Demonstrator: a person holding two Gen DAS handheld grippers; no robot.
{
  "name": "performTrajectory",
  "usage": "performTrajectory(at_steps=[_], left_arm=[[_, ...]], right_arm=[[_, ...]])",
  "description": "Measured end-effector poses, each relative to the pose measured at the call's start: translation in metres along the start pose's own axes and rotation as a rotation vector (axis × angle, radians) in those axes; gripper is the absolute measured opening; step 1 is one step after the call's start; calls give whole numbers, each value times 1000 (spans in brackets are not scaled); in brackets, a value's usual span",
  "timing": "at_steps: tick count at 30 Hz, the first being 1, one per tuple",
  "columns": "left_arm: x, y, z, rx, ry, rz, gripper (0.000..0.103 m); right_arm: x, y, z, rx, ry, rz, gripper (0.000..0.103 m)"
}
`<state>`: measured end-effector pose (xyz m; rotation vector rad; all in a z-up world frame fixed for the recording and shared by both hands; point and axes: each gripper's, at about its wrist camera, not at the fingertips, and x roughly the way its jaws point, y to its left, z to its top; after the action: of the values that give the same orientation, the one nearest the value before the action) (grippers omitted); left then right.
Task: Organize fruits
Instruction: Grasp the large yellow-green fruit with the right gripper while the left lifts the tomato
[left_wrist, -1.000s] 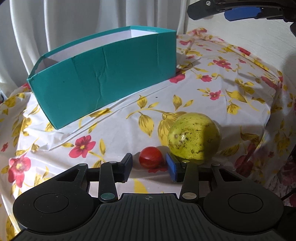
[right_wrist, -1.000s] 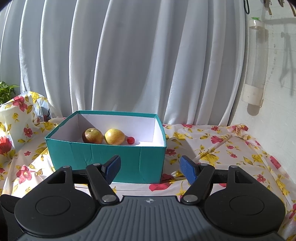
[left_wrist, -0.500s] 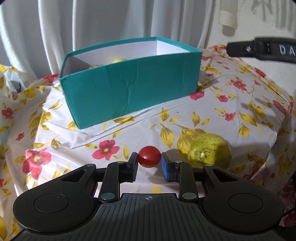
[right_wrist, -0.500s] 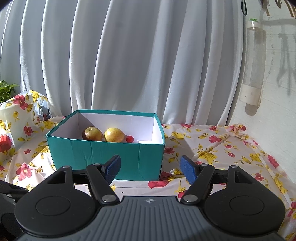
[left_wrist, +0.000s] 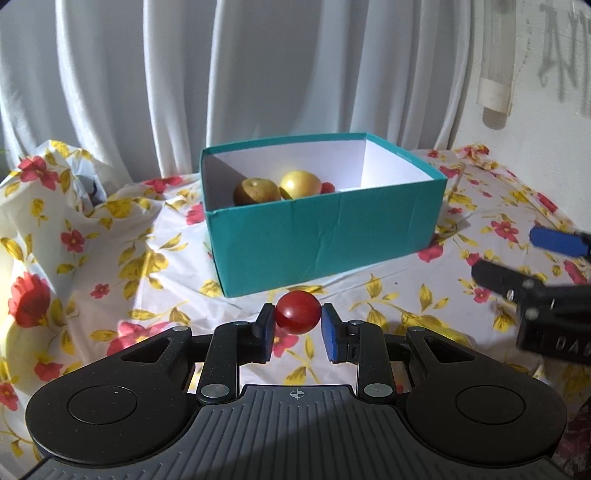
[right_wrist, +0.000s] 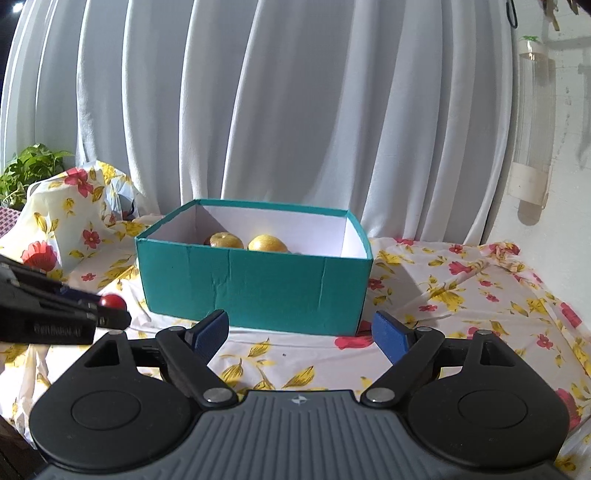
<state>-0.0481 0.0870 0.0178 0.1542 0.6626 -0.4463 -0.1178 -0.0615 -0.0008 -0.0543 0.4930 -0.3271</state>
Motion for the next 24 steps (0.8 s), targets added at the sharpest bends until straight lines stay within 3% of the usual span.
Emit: performTrajectory(at_steps=[13, 24], left_arm=[[-14, 3, 8, -19, -32, 18, 30], [-13, 2, 7, -17, -17, 17, 30]], right_arm=[[23, 16, -42, 1, 138, 111, 88], [44, 30, -55, -17, 187, 196, 90]])
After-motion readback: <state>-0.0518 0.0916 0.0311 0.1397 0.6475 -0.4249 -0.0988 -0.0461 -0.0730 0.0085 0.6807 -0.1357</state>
